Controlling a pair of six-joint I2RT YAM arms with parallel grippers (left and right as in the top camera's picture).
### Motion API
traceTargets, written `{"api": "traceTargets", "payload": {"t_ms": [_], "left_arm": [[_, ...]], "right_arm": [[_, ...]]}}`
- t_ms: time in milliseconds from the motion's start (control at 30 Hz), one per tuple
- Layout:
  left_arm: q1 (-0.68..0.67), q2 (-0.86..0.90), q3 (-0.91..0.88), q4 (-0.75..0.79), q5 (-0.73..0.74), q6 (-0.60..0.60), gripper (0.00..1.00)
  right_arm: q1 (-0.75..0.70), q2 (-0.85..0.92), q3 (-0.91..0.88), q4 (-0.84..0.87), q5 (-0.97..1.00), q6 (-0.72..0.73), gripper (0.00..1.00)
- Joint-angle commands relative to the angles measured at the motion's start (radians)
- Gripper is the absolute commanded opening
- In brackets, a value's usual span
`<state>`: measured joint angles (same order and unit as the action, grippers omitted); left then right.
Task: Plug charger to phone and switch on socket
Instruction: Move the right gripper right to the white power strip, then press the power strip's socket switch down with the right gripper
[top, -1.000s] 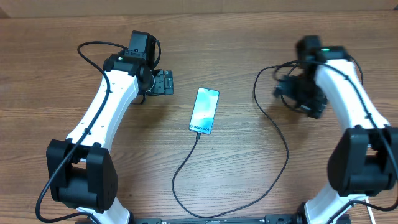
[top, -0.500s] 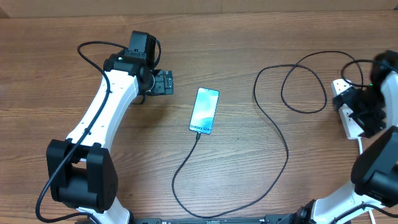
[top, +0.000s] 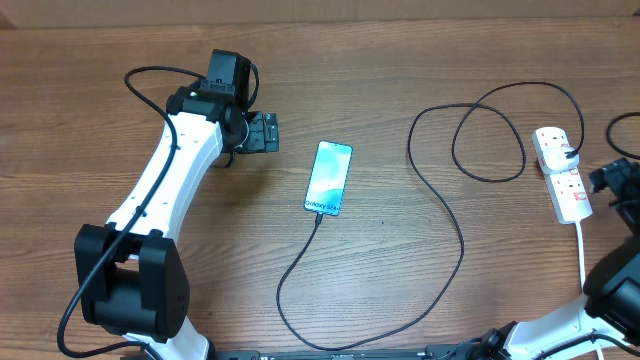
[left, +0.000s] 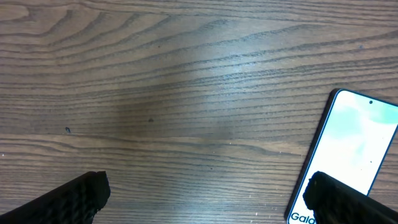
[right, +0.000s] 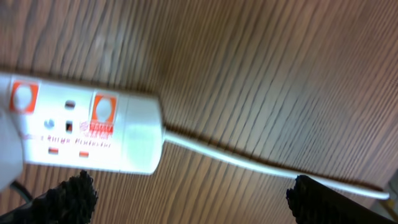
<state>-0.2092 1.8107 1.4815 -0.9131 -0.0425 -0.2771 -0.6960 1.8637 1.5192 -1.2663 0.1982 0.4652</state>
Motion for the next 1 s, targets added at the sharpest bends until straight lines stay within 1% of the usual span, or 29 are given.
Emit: {"api": "traceTargets", "payload": {"t_ms": [0,200,333,400,533,800,967], "left_arm": [[0.001,0.004,0.007,0.002,-0.016,0.019,1.00],[0.001,0.004,0.007,0.002,-0.016,0.019,1.00],[0.001,0.004,0.007,0.002,-0.016,0.019,1.00],[0.001,0.004,0.007,0.002,-0.016,0.019,0.99],[0.001,0.004,0.007,0.002,-0.016,0.019,0.99],[0.001,0.004,0.007,0.002,-0.016,0.019,1.00],[0.001,0.004,0.007,0.002,-0.016,0.019,1.00]], "right_arm": [[-0.030,-0.016,0.006,0.035,-0.037,-0.055,1.00],[-0.051,-0.016,-0.027,0.154,-0.043,-0.082,1.00],[-0.051,-0.010,-0.028,0.200,-0.050,-0.082,1.00],[-0.051,-0.006,-0.028,0.218,-0.078,-0.084,1.00],[-0.050,-0.001,-0.028,0.254,-0.149,-0.135,1.00],[-0.050,0.006,-0.031,0.267,-0.148,-0.134,1.00],[-0.050,0.013,-0.086,0.315,-0.149,-0.134,1.00]]}}
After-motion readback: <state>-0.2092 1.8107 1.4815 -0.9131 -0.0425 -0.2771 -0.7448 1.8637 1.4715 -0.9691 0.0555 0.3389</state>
